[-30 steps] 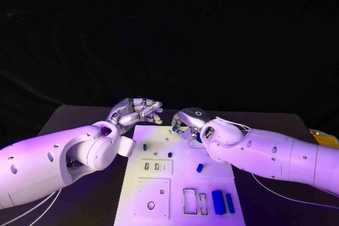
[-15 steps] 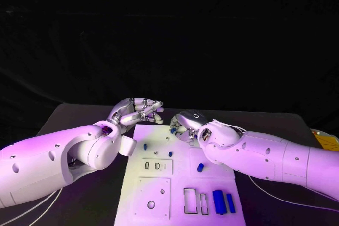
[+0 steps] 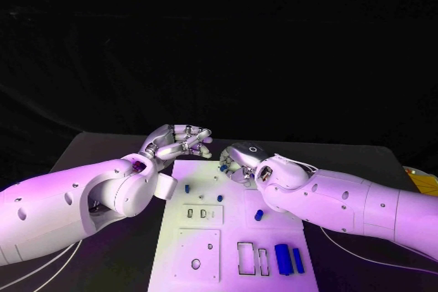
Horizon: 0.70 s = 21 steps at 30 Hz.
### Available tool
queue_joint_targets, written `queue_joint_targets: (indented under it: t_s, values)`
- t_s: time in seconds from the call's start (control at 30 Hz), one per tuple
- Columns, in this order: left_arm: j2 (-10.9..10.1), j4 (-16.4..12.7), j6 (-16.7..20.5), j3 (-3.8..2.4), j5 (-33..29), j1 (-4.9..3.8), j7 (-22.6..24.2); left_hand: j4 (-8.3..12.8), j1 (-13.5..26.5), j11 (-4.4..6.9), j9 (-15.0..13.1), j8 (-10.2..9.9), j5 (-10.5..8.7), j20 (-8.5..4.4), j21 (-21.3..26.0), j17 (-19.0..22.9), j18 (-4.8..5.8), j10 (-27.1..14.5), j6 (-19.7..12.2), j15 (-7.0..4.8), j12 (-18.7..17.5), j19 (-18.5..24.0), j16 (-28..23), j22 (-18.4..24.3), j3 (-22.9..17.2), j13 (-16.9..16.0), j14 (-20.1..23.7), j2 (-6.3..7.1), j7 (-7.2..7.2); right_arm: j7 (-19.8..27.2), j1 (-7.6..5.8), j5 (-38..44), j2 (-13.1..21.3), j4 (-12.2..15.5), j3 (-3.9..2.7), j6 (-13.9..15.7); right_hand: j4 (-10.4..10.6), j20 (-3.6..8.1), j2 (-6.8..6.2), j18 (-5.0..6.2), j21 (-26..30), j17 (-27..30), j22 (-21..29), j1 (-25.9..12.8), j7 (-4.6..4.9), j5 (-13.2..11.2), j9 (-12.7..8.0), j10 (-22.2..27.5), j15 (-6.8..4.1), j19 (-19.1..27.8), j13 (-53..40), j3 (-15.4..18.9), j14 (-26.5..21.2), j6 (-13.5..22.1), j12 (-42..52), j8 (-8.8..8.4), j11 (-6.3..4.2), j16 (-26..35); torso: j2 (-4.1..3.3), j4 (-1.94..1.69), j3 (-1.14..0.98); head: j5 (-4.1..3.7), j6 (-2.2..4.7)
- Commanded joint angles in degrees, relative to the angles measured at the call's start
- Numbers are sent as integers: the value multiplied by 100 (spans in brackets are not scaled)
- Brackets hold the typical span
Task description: Assemble the parts on the task board
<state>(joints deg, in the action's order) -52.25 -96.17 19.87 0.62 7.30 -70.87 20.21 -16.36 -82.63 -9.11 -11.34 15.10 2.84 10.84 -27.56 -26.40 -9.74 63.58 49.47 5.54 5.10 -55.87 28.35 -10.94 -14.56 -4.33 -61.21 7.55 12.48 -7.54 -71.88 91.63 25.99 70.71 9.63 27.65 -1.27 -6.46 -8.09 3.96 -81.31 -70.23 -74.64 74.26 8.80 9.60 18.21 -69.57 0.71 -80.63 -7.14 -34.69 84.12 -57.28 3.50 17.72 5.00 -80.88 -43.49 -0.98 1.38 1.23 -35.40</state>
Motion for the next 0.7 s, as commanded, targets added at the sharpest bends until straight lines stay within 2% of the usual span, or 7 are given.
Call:
queue_joint_targets:
  t_s: [0.03,0.33,0.7]
  values:
    - [-1,-7,-90,-6,15,-15,44,-11,41,-4,-10,-24,8,20,13,-5,-47,-26,-43,-3,-29,37,18,7,13,-6,54,-8,61,20,-1,65,-16,19,-6,106,19,-7,5,-56,13,1,5,-69,1,10,9,31,-19,14,-5,-29,231,9,9,6,4,-33,-2,-3,0,-1,-4]
    - [-18,11,-88,-6,15,-21,44,-11,41,-4,-10,-24,8,20,13,-5,-47,-26,-43,-3,-29,37,18,7,13,-6,54,-8,61,-46,-1,109,18,36,-15,173,20,-8,4,-57,11,-4,2,-72,1,12,13,32,-19,13,-5,-30,231,11,10,7,5,-36,-5,9,5,21,5]
    - [-19,31,-90,-5,15,-22,44,-11,40,-5,-11,-25,8,23,16,-8,-47,-27,-44,-1,-30,45,15,9,14,-7,66,-8,62,-90,-4,158,14,79,-46,250,21,-9,3,-58,9,-7,-3,-74,0,17,18,31,-18,11,-6,-33,232,12,12,10,4,-38,-11,-2,5,18,0]
